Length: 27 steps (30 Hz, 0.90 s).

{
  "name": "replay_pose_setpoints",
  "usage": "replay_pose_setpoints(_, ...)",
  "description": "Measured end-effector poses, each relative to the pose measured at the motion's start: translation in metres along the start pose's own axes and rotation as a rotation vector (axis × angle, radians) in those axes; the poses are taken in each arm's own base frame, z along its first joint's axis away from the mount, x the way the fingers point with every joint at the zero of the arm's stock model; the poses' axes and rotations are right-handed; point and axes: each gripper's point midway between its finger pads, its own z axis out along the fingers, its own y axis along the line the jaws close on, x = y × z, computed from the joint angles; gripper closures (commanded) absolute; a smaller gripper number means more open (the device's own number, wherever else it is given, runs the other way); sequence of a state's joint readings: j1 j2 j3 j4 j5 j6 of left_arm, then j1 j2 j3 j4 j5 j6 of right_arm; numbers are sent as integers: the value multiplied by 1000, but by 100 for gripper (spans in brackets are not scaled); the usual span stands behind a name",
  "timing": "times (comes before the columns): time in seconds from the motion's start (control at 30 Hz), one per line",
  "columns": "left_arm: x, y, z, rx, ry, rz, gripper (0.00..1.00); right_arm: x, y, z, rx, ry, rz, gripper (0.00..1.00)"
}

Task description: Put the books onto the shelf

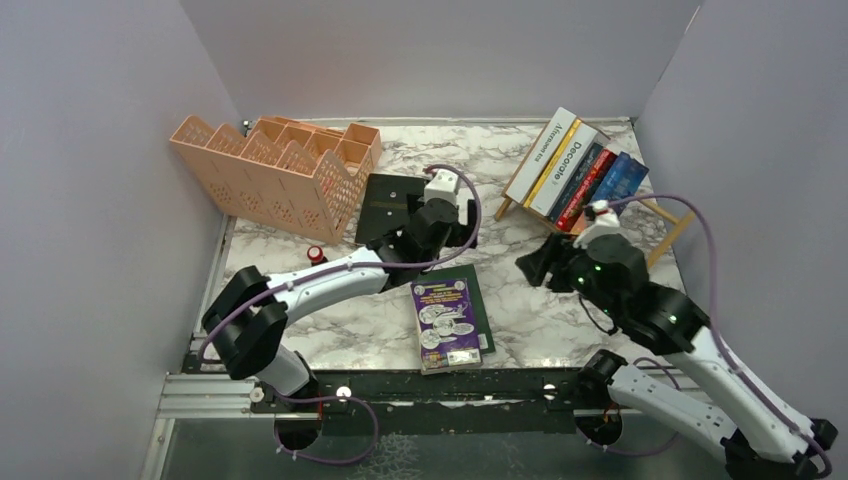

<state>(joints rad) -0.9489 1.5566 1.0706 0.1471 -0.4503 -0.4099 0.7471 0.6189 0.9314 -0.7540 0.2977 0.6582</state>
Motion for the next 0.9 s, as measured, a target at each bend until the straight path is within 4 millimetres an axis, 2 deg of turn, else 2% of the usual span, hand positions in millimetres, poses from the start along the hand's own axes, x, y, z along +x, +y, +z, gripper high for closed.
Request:
replay_pose_setpoints(0.07,22,28,-12,-67,83,18,1,26,1,23,-4,84,-19,35)
replay_pose_setpoints(0.1,39,42,-22,-94,134,29,1,43,1,35,-3,140,-31,35)
replay_pose_setpoints(0.23,97,71,-62,-103,286,30,1,94,-4,68,6,310,-57,34)
replay_pose_setpoints(0.3,119,80,-78,-99,341,5,1,117,-7,78,9,387,-65,34)
replay_pose_setpoints(0.4,137,86,-94,-94,371,-64,1,143,-9,89,-2,463,-65,34)
replay_pose_setpoints(0.63,164,90,-116,-82,392,-272,1,183,-4,99,-89,569,-28,35)
replay_pose_setpoints(0.77,177,92,-124,-84,414,-336,3,198,-2,102,-119,613,-2,37)
replay_pose_setpoints(0.9,183,81,-127,-33,445,-388,6,206,2,106,-141,636,15,41)
